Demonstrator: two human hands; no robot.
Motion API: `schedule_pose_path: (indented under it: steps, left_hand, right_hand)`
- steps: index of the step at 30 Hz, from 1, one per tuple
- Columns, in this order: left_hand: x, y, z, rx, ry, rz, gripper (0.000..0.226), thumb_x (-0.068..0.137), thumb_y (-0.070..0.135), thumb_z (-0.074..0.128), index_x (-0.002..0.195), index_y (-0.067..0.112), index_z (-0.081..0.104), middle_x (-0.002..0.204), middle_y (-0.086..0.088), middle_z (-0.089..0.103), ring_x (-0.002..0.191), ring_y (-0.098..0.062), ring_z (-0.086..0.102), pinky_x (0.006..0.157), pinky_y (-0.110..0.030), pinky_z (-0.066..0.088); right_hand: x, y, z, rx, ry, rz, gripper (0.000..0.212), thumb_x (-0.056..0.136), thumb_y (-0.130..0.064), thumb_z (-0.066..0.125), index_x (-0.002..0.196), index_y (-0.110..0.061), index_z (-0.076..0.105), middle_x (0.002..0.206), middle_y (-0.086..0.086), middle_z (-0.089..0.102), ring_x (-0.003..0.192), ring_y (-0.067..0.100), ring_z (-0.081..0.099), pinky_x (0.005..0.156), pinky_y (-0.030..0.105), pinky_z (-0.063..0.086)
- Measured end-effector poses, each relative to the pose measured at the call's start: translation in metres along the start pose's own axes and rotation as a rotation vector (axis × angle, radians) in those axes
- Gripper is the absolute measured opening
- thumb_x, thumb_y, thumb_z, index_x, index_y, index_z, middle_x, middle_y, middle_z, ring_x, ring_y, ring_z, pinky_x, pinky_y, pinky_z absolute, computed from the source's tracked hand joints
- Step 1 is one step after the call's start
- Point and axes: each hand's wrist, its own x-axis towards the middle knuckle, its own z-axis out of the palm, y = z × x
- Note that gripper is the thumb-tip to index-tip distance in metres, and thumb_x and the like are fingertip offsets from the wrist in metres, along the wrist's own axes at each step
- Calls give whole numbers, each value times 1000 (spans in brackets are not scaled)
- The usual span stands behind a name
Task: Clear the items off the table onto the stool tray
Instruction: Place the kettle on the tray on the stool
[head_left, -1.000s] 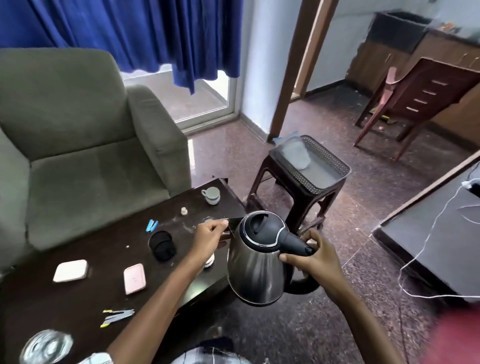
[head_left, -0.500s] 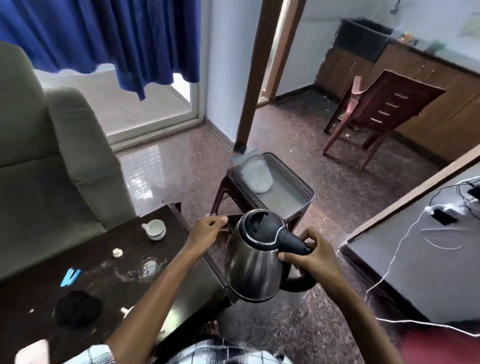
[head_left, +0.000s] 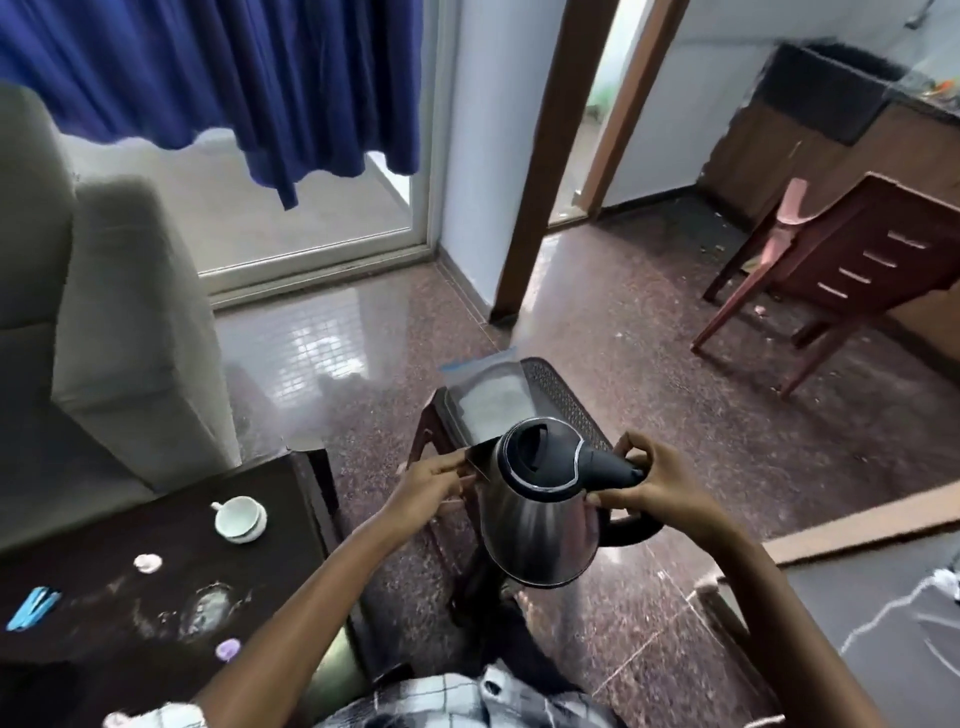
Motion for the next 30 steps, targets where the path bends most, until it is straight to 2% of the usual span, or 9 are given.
schedule_pose_path:
  steps: [2,4,6,10,13,16,18,21,30]
  left_hand:
    - [18,1,18,-51,24,-41,52,90,-10,34,130,18,51,111,7,60,108,-11,58,97,-34,46]
    - [34,-1,38,-94,64,-82,52,90,-9,36,133,17,47,115,9,60,112,-12,58,97,-34,47]
    - [49,-4,56,-133,101,-120,57,89,-10,36,138,17,42,129,6,55,120,-13,54,97,-35,47]
    - [76,-13,85,-246,163,-199,65,86,-12,33,142,21,37,139,3,49,121,-12,52,93,-32,50]
    - [96,-26,100,-347,199,-270,67,86,-8,34,143,28,35,147,5,41,129,-21,46,91,-37,52]
    - [109,-36,109,-412,223,-318,67,86,-6,35,143,31,33,148,3,39,132,-24,43,85,-36,54]
    - [113,-39,113,-427,219,-340,66,87,-2,36,143,33,33,147,-1,42,133,-23,42,83,-34,54]
    - [119,-45,120,-440,235,-385,64,87,4,40,144,31,29,147,-2,42,131,-21,45,94,-38,51]
    - [129,-48,133,-453,259,-451,59,93,3,36,147,25,23,142,-9,47,131,-22,46,104,-43,43]
  right_hand:
    - [34,12,-22,-27,-93,-12,58,41,-30,85,80,-7,49,74,25,64,62,15,54,56,31,42]
    - [68,24,-41,-33,-214,-10,56,43,-26,82,81,-6,46,69,17,61,60,15,53,51,29,40]
    - [99,38,-55,-49,-322,-12,49,47,-17,79,80,-6,44,65,10,55,57,14,47,47,27,35]
    - [157,65,-65,-109,-478,-27,46,43,-20,75,75,-18,43,66,7,51,59,12,43,49,26,30]
    - [191,84,-62,-192,-574,-14,46,43,-17,74,79,-17,44,69,4,52,61,11,46,48,26,34]
    - [217,105,-54,-247,-665,3,55,44,-18,77,91,-11,50,84,18,62,72,17,56,56,40,48]
    - [225,108,-51,-285,-708,8,54,45,-15,76,92,-10,49,87,19,63,73,17,57,58,36,50]
    - [230,109,-48,-316,-741,14,45,55,-2,75,76,-20,41,73,0,53,64,9,48,48,19,39]
    - [239,129,-46,-441,-836,-22,47,61,0,74,90,-11,39,81,3,53,70,13,46,53,24,35]
